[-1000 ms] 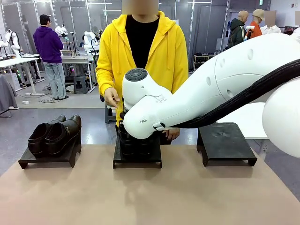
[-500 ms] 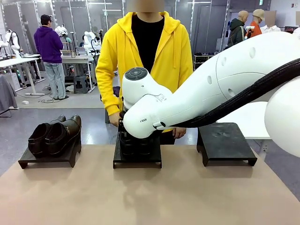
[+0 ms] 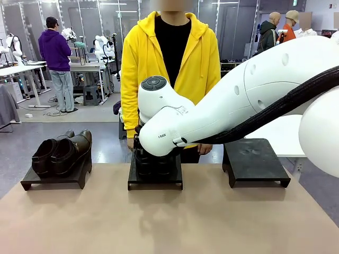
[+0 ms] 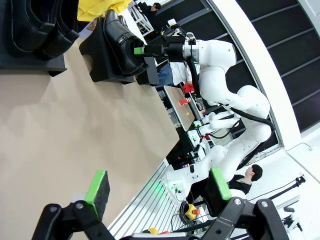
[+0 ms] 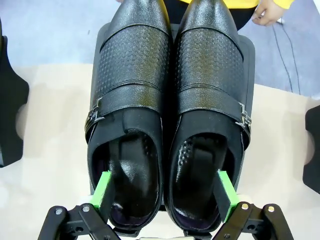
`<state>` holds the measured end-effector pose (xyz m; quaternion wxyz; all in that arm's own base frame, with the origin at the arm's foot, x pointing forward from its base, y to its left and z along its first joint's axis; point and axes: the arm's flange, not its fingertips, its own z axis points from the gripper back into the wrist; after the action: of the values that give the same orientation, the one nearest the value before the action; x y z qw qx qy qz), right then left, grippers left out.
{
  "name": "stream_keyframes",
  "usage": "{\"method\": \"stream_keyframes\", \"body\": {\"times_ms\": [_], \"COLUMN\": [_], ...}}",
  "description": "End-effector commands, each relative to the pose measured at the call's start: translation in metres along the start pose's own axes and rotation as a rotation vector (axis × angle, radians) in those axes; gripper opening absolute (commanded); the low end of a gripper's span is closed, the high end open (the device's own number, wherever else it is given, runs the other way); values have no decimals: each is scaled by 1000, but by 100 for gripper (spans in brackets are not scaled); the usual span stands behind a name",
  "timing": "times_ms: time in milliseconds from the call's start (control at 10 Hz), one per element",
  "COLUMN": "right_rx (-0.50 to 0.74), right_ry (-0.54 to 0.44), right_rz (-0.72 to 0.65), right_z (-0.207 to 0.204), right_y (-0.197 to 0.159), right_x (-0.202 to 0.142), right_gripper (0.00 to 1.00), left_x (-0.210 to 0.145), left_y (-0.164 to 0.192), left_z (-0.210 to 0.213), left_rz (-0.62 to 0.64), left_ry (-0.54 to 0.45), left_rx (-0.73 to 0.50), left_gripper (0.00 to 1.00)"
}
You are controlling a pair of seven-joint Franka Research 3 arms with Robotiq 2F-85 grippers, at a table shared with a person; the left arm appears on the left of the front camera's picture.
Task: Place the shoes on the stand as instructed by the person.
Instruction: Pick up another pair of Shoes and place it on the Shoes Stand indicated by the person.
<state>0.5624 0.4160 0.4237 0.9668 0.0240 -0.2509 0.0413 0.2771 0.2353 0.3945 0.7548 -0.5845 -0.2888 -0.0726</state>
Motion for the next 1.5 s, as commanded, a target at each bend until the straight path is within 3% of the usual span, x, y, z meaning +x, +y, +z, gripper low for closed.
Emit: {"method": "stream_keyframes", "body": {"times_ms": [0, 700, 800, 1100, 1400], "right_rx": [-1, 0, 24, 212, 495], "right_ry": [-1, 0, 13, 136, 229], "right_rz": [-2, 0, 0, -91, -147], "right_z": [-1, 0, 19, 86, 144], "right_y": [-1, 0, -10, -61, -148], "right_x": [0, 0, 3, -3, -20], "right_gripper": [100, 100, 100, 100, 100], "left_x": [-3, -3, -3, -3, -3], "left_y": [-3, -3, -3, -3, -3], "left_z": [1, 1, 1, 1, 1], "left_rz": [-16, -16, -16, -16, -16], "left_ry": [5, 5, 5, 5, 5], "left_rx": [-10, -10, -10, -10, -10], "left_gripper": [100, 100, 100, 100, 100]}}
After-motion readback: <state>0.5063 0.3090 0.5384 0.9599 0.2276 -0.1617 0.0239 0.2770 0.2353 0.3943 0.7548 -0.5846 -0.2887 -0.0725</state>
